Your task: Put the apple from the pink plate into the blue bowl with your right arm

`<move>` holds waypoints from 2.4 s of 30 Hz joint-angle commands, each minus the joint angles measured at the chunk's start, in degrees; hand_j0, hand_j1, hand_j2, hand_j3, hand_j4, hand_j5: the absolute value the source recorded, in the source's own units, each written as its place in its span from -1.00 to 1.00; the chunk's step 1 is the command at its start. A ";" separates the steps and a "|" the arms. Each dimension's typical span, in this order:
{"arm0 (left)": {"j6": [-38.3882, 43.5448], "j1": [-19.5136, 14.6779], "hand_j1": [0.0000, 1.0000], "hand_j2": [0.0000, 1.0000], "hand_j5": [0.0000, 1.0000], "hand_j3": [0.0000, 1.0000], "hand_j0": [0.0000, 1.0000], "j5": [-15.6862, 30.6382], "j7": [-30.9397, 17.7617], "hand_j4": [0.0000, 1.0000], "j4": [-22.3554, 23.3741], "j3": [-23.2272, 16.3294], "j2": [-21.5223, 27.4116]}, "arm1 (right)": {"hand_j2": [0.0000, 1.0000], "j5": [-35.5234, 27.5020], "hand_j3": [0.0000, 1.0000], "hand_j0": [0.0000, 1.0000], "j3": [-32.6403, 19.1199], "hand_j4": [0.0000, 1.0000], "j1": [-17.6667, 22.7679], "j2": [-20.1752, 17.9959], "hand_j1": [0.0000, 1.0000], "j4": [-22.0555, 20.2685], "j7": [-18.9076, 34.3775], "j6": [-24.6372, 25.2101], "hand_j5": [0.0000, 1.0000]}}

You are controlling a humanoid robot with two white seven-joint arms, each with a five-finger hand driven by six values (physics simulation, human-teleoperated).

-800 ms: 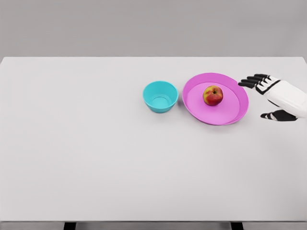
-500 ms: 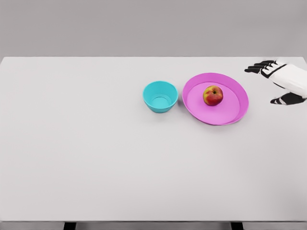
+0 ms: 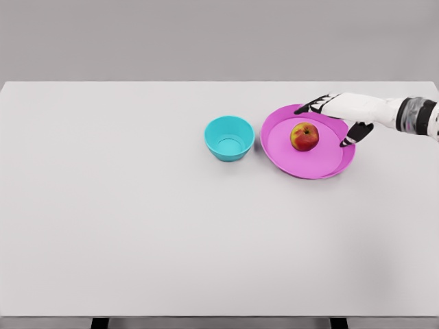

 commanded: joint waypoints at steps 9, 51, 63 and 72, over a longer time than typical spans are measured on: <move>0.00 0.00 1.00 1.00 1.00 1.00 1.00 0.00 -0.03 1.00 -0.05 0.00 0.00 | 1.00 -0.03 1.00 1.00 5.24 1.00 -3.87 5.03 1.00 9.54 0.16 0.13 1.00; 0.00 0.00 1.00 1.00 1.00 1.00 1.00 0.00 -0.03 1.00 0.04 0.00 0.00 | -0.15 -0.55 -0.15 -0.15 6.99 -0.15 -9.32 7.14 -0.15 9.02 0.16 0.13 -0.15; 0.00 0.00 1.00 1.00 1.00 1.00 1.00 0.00 -0.03 1.00 0.04 0.00 0.00 | -0.17 -0.64 -0.17 -0.17 7.52 -0.17 -9.49 8.19 -0.17 -0.74 0.16 0.13 -0.17; 0.00 0.00 1.00 1.00 1.00 1.00 1.00 0.00 -0.03 1.00 -0.05 0.00 0.00 | -0.17 -0.55 -0.17 -0.17 8.66 -0.17 -9.58 11.35 -0.17 -3.29 0.16 0.13 -0.17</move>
